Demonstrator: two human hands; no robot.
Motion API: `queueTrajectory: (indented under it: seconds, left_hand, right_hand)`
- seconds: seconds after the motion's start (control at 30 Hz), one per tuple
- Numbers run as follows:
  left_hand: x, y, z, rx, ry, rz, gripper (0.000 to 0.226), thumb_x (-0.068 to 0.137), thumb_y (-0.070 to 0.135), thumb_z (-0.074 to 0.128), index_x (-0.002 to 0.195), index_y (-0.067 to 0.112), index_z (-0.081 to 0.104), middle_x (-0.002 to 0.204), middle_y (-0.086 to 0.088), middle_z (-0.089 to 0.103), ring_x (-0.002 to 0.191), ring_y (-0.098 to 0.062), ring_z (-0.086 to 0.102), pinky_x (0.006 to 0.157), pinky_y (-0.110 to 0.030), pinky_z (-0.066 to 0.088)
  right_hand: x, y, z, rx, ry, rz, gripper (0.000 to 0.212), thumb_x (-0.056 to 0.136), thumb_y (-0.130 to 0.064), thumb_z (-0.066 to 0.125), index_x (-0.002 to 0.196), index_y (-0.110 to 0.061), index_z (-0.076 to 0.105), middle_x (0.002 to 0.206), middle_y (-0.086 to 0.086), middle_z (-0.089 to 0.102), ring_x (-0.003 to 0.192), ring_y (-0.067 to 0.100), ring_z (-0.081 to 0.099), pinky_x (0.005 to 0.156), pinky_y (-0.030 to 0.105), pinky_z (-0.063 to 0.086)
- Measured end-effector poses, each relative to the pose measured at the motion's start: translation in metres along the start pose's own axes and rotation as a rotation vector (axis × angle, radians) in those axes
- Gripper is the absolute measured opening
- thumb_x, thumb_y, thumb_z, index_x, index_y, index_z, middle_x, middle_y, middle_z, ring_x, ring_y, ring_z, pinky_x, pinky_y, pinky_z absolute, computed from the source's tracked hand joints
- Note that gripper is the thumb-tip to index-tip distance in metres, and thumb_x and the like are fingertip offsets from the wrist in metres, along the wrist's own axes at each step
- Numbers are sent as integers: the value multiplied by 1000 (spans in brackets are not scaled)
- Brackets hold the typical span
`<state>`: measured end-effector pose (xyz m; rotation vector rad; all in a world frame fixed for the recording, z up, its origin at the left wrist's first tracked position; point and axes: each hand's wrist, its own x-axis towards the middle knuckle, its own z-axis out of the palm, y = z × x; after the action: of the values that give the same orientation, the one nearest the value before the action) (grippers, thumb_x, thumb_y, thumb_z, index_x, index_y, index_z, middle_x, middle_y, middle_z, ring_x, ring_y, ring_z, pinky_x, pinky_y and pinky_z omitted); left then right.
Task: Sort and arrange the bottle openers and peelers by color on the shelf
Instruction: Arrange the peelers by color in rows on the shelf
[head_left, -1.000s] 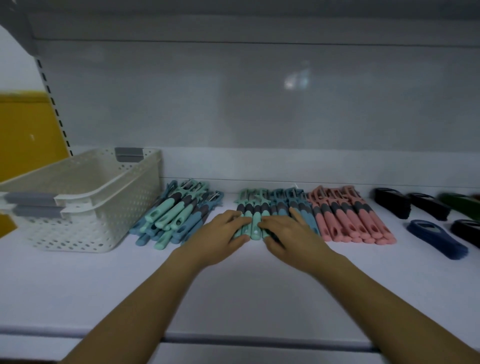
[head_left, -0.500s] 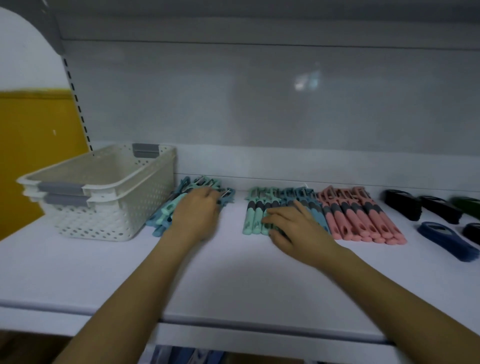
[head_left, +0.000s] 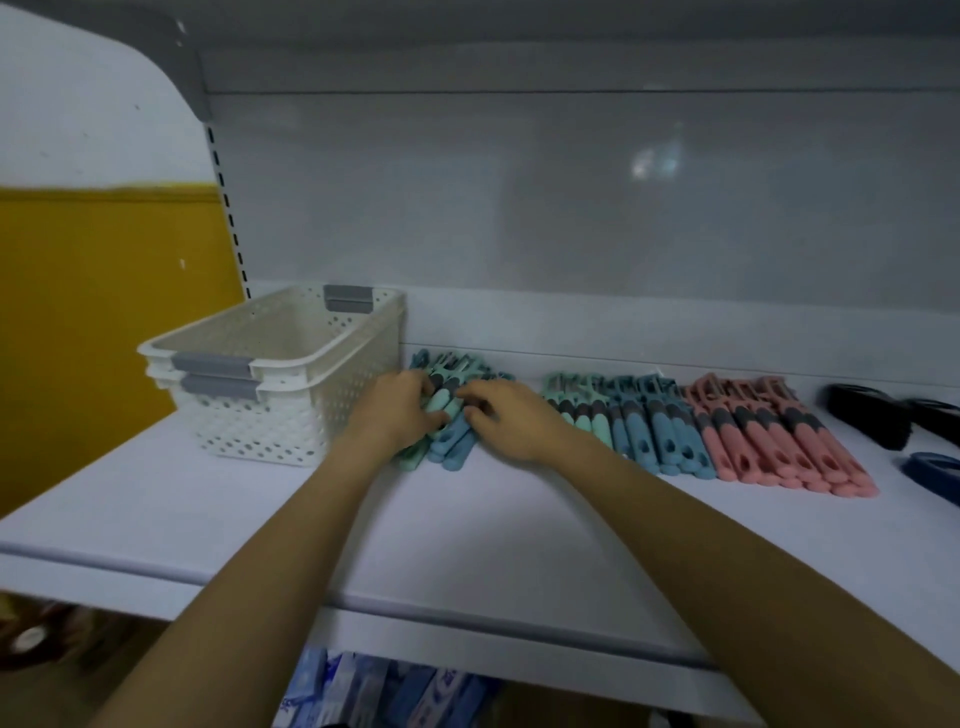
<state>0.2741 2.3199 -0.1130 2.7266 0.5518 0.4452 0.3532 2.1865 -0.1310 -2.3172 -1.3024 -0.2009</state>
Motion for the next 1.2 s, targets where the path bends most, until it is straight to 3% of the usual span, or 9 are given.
queueTrajectory:
  seconds: [0.1,0.23,0.43,0.57,0.77,0.87,0.97,1.03,1.2]
  left_hand:
    - [-1,-5,3,-117,31,-8,39,79,26,73,110,8,58,113,-12,63,98,-24,57,73,-23,36]
    - [2,-10,4,-162,34,17,36,80,21,71,108,7,55,111,-14,62,97,-25,57,71,-23,35]
    - [5,-4,4,-20,-46,88,41,82,24,67,117,10,50,115,-15,60,103,-30,57,83,-35,45]
    - [8,0,4,30,-78,98,48,82,24,66,124,12,46,119,-14,59,105,-30,56,86,-35,47]
    - [9,8,7,151,-128,139,45,83,22,64,123,13,46,120,-14,58,108,-31,55,81,-31,42]
    - [12,11,8,174,-73,125,36,88,12,53,123,9,45,120,-20,57,108,-35,54,86,-37,45]
    - [14,8,10,44,-31,117,37,93,10,47,129,7,41,120,-24,57,108,-37,55,87,-37,44]
    - [14,4,10,-52,3,119,39,94,8,45,132,6,39,121,-24,56,109,-36,55,87,-33,42]
    - [14,-5,8,-314,90,50,38,93,7,50,131,5,43,127,-17,54,115,-32,52,92,-28,38]
  right_hand:
    - [9,-8,3,63,18,66,34,95,-22,46,127,-12,53,120,10,60,106,25,55,80,26,40]
    - [13,-8,7,72,-1,122,38,91,-25,50,128,-12,51,119,11,61,108,27,55,89,35,46]
    - [11,-1,20,134,-33,187,44,90,-25,47,133,-16,45,124,14,58,117,30,49,97,40,43]
    - [8,0,19,202,-44,190,43,90,-19,45,133,-14,44,126,12,57,118,29,48,99,42,43]
    - [-19,11,17,165,167,198,33,90,-16,45,123,-13,50,107,14,62,94,28,57,81,37,48]
    - [-30,11,11,91,202,141,32,92,-14,44,122,-13,53,104,10,61,92,26,56,80,32,43]
    - [-34,14,12,-154,209,124,29,91,-17,42,117,-13,57,109,7,62,98,25,56,85,30,35]
    - [-35,14,14,-287,149,128,29,92,-20,40,114,-15,58,112,5,62,102,23,55,92,28,28]
    - [-33,12,15,-323,47,98,34,96,-18,33,125,-16,52,113,4,61,110,23,51,112,36,0]
